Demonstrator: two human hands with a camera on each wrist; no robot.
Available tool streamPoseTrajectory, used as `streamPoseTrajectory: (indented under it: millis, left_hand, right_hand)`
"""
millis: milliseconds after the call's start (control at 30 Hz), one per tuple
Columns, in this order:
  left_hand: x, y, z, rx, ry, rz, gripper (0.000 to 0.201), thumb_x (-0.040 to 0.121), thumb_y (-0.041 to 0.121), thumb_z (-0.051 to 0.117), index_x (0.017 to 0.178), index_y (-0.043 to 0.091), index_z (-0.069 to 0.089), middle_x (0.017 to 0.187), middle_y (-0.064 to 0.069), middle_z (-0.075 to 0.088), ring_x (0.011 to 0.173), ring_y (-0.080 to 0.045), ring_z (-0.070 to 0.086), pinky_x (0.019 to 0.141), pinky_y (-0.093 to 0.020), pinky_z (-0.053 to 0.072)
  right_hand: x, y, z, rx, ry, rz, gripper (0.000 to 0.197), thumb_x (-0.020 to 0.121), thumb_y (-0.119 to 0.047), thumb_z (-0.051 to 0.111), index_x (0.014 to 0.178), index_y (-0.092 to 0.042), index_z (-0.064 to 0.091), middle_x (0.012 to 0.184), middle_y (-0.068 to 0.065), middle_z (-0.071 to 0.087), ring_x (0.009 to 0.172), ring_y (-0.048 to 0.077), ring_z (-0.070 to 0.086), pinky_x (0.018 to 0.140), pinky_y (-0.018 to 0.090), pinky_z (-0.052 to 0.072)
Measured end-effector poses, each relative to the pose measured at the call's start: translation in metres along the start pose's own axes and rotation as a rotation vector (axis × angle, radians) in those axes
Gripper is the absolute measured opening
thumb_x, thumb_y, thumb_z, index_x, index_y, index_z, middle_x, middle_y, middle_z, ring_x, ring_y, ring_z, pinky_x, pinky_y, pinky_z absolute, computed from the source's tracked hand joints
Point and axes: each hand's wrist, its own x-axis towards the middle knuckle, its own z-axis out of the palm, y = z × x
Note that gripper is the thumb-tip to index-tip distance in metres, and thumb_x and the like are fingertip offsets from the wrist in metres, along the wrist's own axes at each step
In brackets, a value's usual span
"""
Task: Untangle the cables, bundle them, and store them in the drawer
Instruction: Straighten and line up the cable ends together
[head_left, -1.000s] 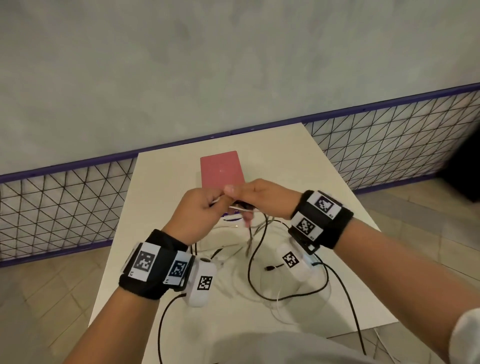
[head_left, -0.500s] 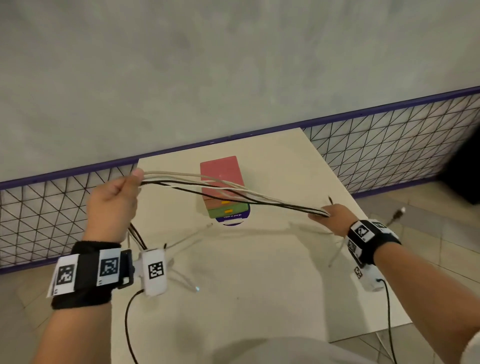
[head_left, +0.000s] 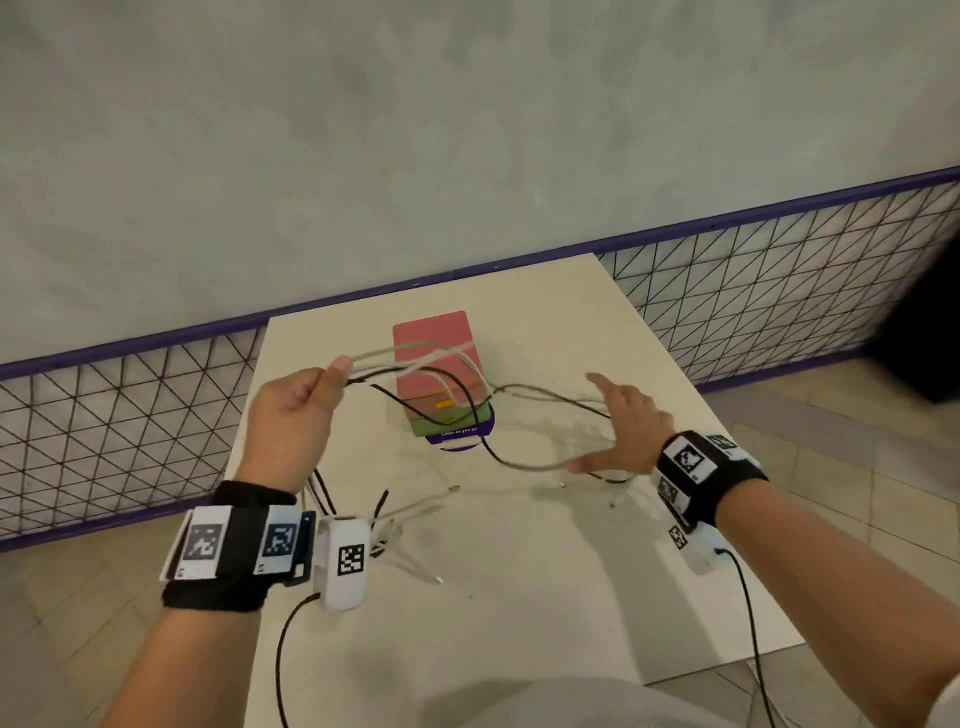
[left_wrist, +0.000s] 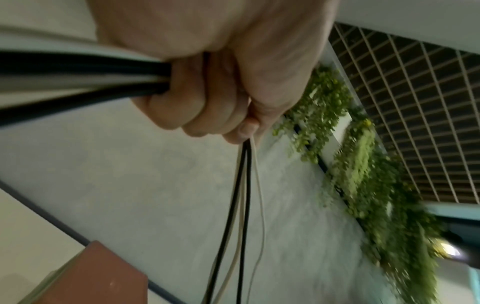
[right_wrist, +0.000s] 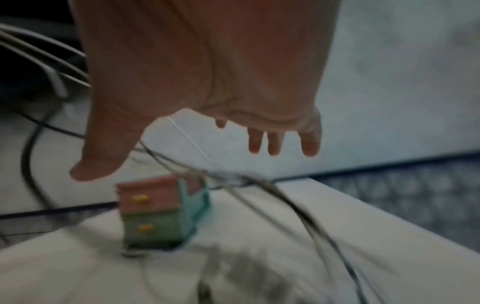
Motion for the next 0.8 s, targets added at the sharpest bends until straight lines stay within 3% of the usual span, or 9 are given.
streamPoseTrajectory:
  millis: [67, 167, 233, 333, 400, 500, 667, 733, 800]
  left_hand:
    - [-0.007, 0.005, 0.014, 0.105, -0.073, 0.044, 0.057, 0.094, 0.038, 0.053, 0.060, -0.005, 0.038, 0.054, -0.008, 0.027, 0.046, -0.010, 0.023, 0.047, -0.025, 0.022]
    - [-0.021, 0.020, 0.037, 0.171, -0.208, 0.148, 0.052, 0.095, 0.031, 0.053, 0.050, 0.011, 0.036, 0.047, 0.001, 0.026, 0.043, -0.010, 0.029, 0.045, -0.019, 0.023]
    - [-0.029, 0.031, 0.046, 0.132, -0.300, 0.184, 0.047, 0.095, 0.022, 0.054, 0.048, 0.022, 0.047, 0.042, 0.003, 0.040, 0.042, 0.001, 0.044, 0.047, -0.011, 0.031]
    - [-0.028, 0.036, 0.037, 0.030, -0.343, 0.174, 0.044, 0.094, 0.024, 0.057, 0.051, 0.021, 0.051, 0.040, 0.012, 0.045, 0.042, -0.001, 0.043, 0.048, -0.013, 0.032]
    - [-0.021, 0.026, 0.018, -0.053, -0.273, 0.126, 0.048, 0.091, 0.036, 0.057, 0.051, 0.014, 0.042, 0.045, 0.009, 0.030, 0.043, -0.007, 0.026, 0.046, -0.023, 0.025]
    - [-0.020, 0.001, 0.000, -0.016, -0.228, 0.052, 0.048, 0.093, 0.034, 0.056, 0.051, 0.017, 0.040, 0.046, 0.008, 0.027, 0.045, -0.009, 0.024, 0.053, -0.027, 0.027]
    - [-0.029, -0.039, 0.012, -0.113, -0.439, -0.300, 0.043, 0.082, 0.041, 0.055, 0.051, 0.011, 0.050, 0.051, -0.003, 0.044, 0.046, -0.015, 0.040, 0.055, -0.027, 0.033]
    - [-0.029, -0.043, 0.013, 0.185, -0.538, -0.197, 0.042, 0.082, 0.038, 0.042, 0.061, 0.009, 0.063, 0.069, -0.001, 0.064, 0.070, -0.018, 0.057, 0.070, -0.029, 0.038]
    - [-0.029, -0.030, 0.017, 0.299, -0.423, -0.016, 0.036, 0.087, 0.027, 0.035, 0.084, 0.019, 0.070, 0.095, 0.006, 0.065, 0.093, -0.001, 0.056, 0.080, -0.016, 0.037]
  right_hand:
    - [-0.010, -0.040, -0.015, 0.010, 0.085, -0.237, 0.121, 0.054, -0.073, 0.072, 0.147, -0.041, 0.001, 0.152, 0.006, 0.018, 0.142, 0.026, 0.017, 0.113, 0.056, 0.018]
    - [-0.026, -0.109, -0.039, 0.164, 0.111, -0.595, 0.107, 0.064, -0.064, 0.073, 0.146, -0.040, 0.010, 0.153, -0.002, 0.022, 0.144, 0.018, 0.013, 0.117, 0.046, 0.007]
    - [-0.031, -0.143, -0.043, 0.233, 0.022, -0.738, 0.083, 0.074, -0.053, 0.071, 0.142, -0.034, 0.029, 0.141, -0.003, 0.046, 0.130, 0.011, 0.040, 0.110, 0.031, 0.026]
    - [-0.033, -0.155, -0.043, 0.390, -0.269, -0.658, 0.028, 0.086, -0.038, 0.065, 0.111, -0.025, 0.064, 0.099, 0.009, 0.069, 0.062, 0.007, 0.061, 0.067, 0.026, 0.051]
    - [-0.029, -0.135, -0.044, 0.579, -0.360, -0.513, 0.015, 0.089, -0.034, 0.061, 0.080, -0.039, 0.072, 0.070, 0.014, 0.061, 0.039, 0.009, 0.039, 0.043, 0.023, 0.037]
    - [-0.027, -0.107, -0.046, 0.867, -0.427, -0.380, 0.040, 0.089, -0.045, 0.057, 0.052, -0.027, 0.056, 0.051, -0.007, 0.026, 0.045, 0.010, 0.017, 0.047, 0.025, 0.014]
    - [-0.031, -0.124, -0.052, 0.819, -0.299, -0.382, 0.049, 0.091, -0.044, 0.056, 0.058, -0.021, 0.028, 0.054, -0.002, 0.021, 0.046, 0.014, 0.015, 0.043, 0.023, 0.017]
    - [-0.034, -0.135, -0.052, 0.746, -0.296, -0.417, 0.051, 0.091, -0.043, 0.056, 0.058, -0.012, 0.033, 0.051, -0.001, 0.021, 0.044, 0.014, 0.017, 0.042, 0.022, 0.019]
    - [-0.036, -0.145, -0.049, 0.674, -0.299, -0.442, 0.056, 0.091, -0.043, 0.055, 0.065, 0.004, 0.042, 0.045, -0.005, 0.023, 0.040, 0.013, 0.020, 0.041, 0.021, 0.021]
